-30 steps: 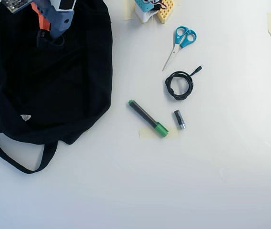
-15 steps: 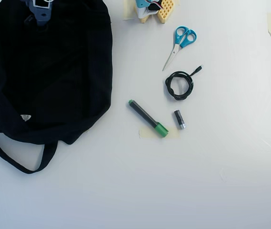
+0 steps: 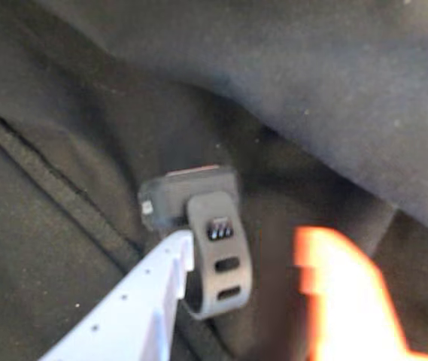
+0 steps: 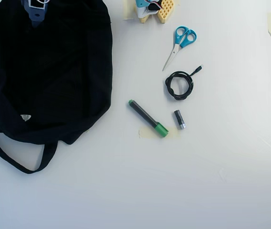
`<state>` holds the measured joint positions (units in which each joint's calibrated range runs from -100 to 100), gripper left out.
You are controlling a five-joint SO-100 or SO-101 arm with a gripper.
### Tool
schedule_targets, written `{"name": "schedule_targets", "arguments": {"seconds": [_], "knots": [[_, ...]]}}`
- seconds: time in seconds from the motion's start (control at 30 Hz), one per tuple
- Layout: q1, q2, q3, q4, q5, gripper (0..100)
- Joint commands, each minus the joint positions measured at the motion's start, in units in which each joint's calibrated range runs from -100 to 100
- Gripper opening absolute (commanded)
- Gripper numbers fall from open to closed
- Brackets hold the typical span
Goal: Put the bike light into the black bag
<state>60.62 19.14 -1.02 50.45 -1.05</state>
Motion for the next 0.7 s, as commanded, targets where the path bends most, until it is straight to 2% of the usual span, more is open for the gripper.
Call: {"name": "schedule_targets", "arguments": {"seconds": [0.0,0.67], "knots": [[-0.3,-0.7,-2.0,-0.5,0.4,23],[-1.2,-2.0,-2.8,-0.2,-0.2,23]]}}
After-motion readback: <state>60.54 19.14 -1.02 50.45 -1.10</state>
